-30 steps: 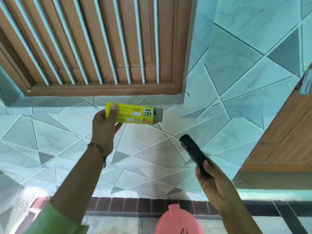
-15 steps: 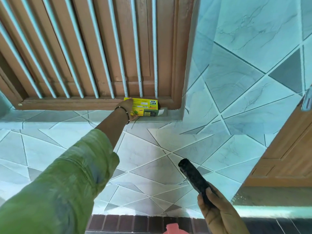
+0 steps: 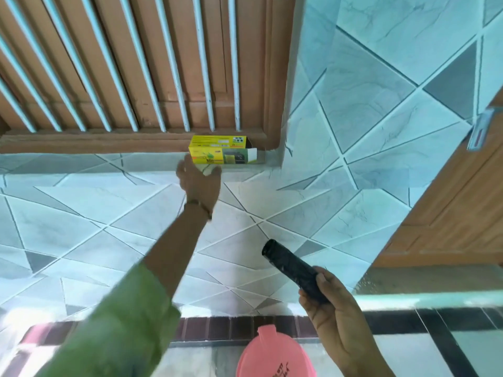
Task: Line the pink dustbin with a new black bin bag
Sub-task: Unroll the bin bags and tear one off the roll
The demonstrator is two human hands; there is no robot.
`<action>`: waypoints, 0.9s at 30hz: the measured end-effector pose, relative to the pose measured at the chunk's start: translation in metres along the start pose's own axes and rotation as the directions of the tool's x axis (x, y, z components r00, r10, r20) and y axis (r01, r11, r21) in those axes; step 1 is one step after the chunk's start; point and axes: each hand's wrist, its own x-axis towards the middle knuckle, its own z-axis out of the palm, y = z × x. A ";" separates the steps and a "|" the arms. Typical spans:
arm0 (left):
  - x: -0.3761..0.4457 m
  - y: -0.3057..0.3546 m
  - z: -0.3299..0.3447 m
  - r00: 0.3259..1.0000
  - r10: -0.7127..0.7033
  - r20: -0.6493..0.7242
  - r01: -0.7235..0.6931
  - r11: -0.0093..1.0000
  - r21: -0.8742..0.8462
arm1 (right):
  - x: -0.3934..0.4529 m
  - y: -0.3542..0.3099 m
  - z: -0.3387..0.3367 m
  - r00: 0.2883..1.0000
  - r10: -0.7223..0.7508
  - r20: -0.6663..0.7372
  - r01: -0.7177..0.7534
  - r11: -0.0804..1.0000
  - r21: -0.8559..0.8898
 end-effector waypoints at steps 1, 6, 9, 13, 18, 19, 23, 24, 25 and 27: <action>-0.024 -0.014 -0.002 0.997 -0.024 0.071 0.030 0.996 -0.086 | 0.000 0.000 0.000 1.000 -0.015 -0.009 0.015 1.000 -0.004; -0.152 -0.052 -0.023 0.735 -0.202 0.647 0.464 0.846 -0.263 | 0.000 0.007 0.003 0.996 -0.063 -0.064 0.056 0.994 -0.095; -0.185 -0.056 -0.029 0.698 -0.176 0.695 0.499 0.815 -0.295 | -0.006 0.018 0.007 0.994 -0.086 -0.072 0.056 0.936 -0.347; -0.197 -0.066 -0.041 0.770 -0.140 0.622 0.413 0.853 -0.319 | -0.016 0.032 0.012 0.993 -0.114 -0.009 0.088 0.811 -0.579; -0.208 -0.079 -0.057 0.809 -0.157 0.566 0.376 0.879 -0.294 | -0.028 0.042 0.014 0.988 -0.122 0.091 0.149 0.660 -0.736; -0.209 -0.081 -0.058 0.816 -0.160 0.555 0.369 0.884 -0.287 | -0.030 0.042 0.014 0.986 -0.134 0.098 0.161 0.640 -0.751; -0.214 -0.081 -0.062 0.846 -0.158 0.510 0.328 0.908 -0.262 | -0.039 0.042 0.013 0.985 -0.137 0.107 0.170 0.628 -0.760; -0.214 -0.082 -0.062 0.851 -0.153 0.503 0.308 0.920 -0.241 | -0.040 0.042 0.013 0.988 -0.107 0.111 0.153 0.632 -0.760; -0.214 -0.082 -0.061 0.854 -0.142 0.500 0.282 0.935 -0.215 | -0.042 0.042 0.013 0.991 -0.063 0.117 0.130 0.634 -0.763; -0.215 -0.080 -0.062 0.857 -0.138 0.496 0.253 0.952 -0.172 | -0.046 0.041 0.015 0.989 0.040 0.139 0.080 0.652 -0.754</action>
